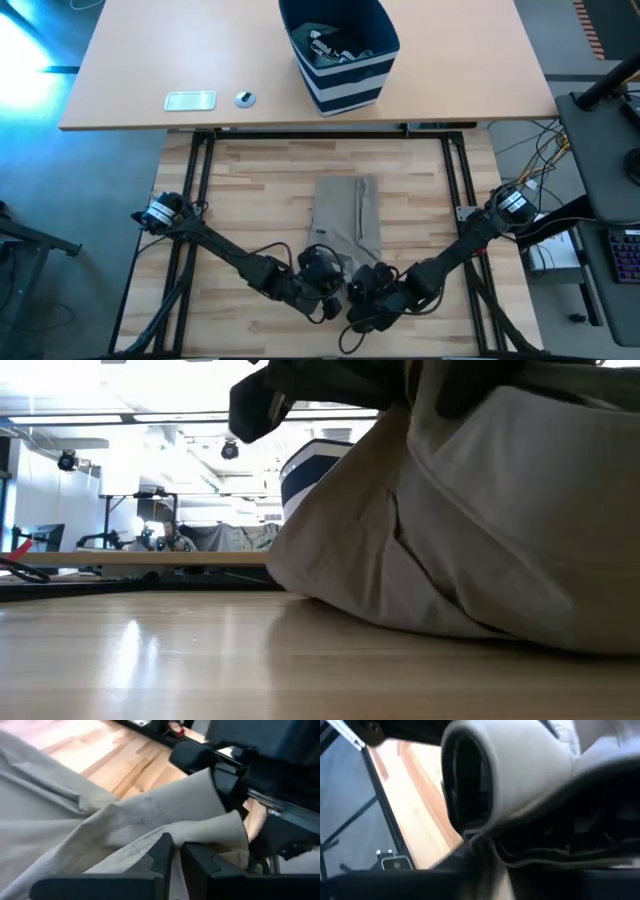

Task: Fold Laundry from Bin
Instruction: Fold the brown shorts

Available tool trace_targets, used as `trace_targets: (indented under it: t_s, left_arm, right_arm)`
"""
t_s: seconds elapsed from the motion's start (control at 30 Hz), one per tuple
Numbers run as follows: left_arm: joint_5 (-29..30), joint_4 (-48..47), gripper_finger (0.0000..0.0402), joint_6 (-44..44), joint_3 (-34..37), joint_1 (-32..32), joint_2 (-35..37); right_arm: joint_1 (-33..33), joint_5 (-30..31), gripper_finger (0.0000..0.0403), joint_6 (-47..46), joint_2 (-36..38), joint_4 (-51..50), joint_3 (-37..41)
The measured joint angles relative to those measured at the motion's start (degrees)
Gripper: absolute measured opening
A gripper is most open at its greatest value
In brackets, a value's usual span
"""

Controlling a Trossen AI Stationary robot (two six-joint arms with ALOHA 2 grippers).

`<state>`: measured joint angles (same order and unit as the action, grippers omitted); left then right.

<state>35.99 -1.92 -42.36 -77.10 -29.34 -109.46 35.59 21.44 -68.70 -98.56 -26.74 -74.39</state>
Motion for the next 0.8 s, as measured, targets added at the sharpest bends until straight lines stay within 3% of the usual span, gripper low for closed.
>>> trace_targets:
  t_s: [0.1,0.33,0.47,0.67,0.8]
  left_arm:
    - [-3.9,-3.3,0.0046,2.5,0.0,-0.3,1.8]
    - [-6.6,-26.5,0.0111,2.9,0.0,-2.1,8.2]
    - [-4.8,-21.6,0.0130,3.6,2.8,-0.4,8.4]
    - [-4.4,1.7,0.0121,4.6,9.3,0.8,2.3]
    - [-6.0,2.5,0.0107,4.2,9.5,0.1,-2.8]
  right_arm:
    - [-0.2,-5.3,0.0022,3.2,0.6,-1.8,-0.4]
    - [-0.4,-28.9,0.0018,19.4,2.9,-18.4,-8.0]
    - [-0.3,-38.8,0.0017,33.4,2.8,-30.3,-14.8]
    - [-0.7,-39.7,0.0017,54.2,2.8,-35.2,-22.4]
    - [-2.2,-33.9,0.0016,66.3,2.8,-37.9,-24.2]
